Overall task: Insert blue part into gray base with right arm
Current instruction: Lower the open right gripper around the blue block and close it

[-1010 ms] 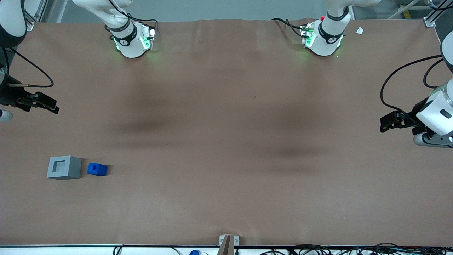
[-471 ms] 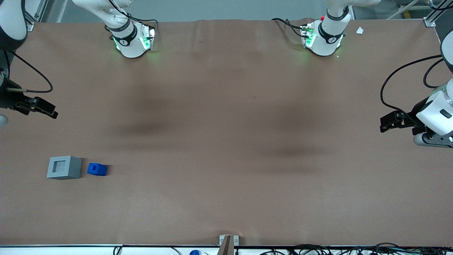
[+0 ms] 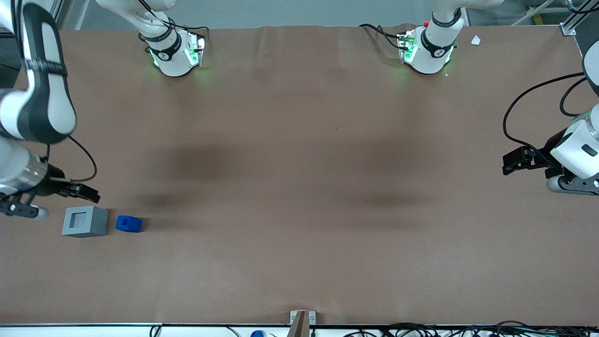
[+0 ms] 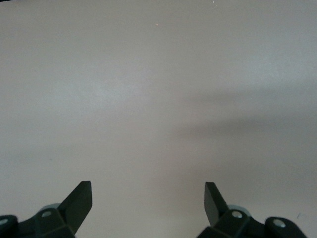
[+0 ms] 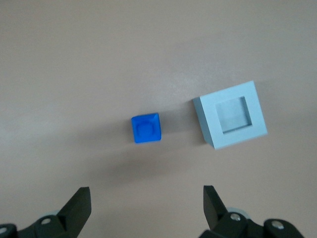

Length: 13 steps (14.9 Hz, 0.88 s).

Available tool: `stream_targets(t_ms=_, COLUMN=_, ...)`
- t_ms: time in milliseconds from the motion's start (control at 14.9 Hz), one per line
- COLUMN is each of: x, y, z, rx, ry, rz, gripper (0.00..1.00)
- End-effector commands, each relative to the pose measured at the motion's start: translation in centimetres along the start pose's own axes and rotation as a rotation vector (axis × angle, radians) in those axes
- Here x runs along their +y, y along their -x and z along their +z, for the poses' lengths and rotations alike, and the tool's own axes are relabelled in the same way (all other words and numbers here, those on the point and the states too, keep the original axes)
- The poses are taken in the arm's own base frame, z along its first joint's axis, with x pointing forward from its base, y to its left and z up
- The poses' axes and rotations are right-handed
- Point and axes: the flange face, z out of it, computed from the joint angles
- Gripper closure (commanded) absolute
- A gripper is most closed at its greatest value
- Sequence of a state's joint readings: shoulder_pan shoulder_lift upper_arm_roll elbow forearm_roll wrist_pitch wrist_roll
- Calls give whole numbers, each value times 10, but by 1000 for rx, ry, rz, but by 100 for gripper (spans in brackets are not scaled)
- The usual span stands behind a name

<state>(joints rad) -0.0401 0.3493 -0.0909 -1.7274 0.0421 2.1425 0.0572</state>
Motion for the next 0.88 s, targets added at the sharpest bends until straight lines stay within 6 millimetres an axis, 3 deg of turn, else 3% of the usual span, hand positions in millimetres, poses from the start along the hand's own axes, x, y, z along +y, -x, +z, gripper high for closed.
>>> stream_targets(t_ms=0, x=2, y=-11, z=52, rx=1, ry=-19, rz=8, gripper=0)
stream_targets(t_ms=135, x=-4, y=-9, z=88, rx=12, ry=-16, rz=-12, gripper=0)
stream_targets(t_ms=404, x=-5, y=-10, z=128, rx=24, ry=-8, rz=-75, gripper=1)
stream_targets(t_ms=673, x=-16, y=-11, z=155, rx=57, ry=1, rz=-102, gripper=2)
stream_targets(t_ms=808, x=-17, y=-11, z=163, rx=52, ry=2, rz=-104, gripper=11)
